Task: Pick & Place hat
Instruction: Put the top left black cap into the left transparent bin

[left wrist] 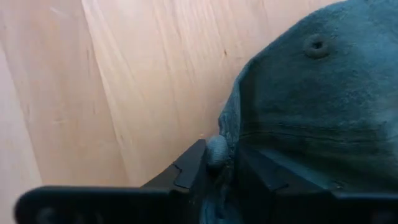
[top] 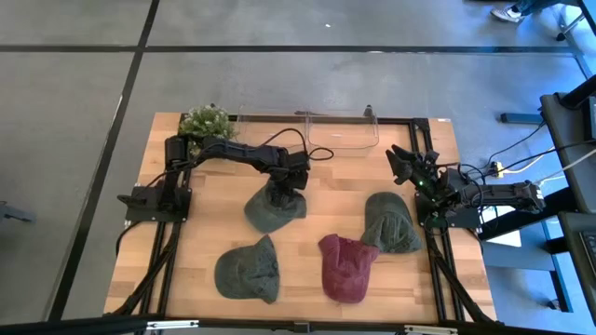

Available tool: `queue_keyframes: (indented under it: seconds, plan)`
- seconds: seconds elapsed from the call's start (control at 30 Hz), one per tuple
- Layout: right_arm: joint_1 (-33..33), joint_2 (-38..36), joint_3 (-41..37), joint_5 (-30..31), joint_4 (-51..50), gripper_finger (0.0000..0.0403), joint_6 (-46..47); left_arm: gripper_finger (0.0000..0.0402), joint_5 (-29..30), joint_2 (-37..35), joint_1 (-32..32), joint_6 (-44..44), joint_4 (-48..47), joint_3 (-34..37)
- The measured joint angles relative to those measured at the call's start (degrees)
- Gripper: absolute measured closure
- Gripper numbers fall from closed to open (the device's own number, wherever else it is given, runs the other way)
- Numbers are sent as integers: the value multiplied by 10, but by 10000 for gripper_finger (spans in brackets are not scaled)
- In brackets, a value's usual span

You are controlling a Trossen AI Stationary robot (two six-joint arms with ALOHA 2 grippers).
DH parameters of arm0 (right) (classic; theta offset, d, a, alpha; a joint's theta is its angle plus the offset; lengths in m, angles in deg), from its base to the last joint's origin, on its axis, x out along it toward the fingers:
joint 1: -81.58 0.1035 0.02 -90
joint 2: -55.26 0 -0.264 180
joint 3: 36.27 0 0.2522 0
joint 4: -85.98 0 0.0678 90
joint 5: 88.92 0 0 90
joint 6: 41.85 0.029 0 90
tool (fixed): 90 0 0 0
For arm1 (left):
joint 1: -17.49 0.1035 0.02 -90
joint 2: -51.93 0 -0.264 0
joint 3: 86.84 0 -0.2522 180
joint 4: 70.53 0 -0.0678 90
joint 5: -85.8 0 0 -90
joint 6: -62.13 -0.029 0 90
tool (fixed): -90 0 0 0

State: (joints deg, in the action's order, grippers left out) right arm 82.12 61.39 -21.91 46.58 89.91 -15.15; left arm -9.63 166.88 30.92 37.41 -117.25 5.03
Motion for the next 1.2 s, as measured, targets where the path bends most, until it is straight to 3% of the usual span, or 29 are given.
queue_keyframes:
  seconds: [0.13,0.5,0.7,0.9,1.2]
  plan:
    - [0,0,0,0,0,114,0,371,17,-1,0,0,-11,-9]
    - [0,0,0,0,0,114,0,371,121,-58,6,24,-150,-115]
    - [0,0,0,0,0,114,-9,371,140,-110,14,65,-194,-175]
    - [0,0,0,5,0,114,-21,371,200,-165,17,70,-201,-221]
    - [0,0,0,39,0,114,-19,371,303,-225,24,-69,-143,-255]
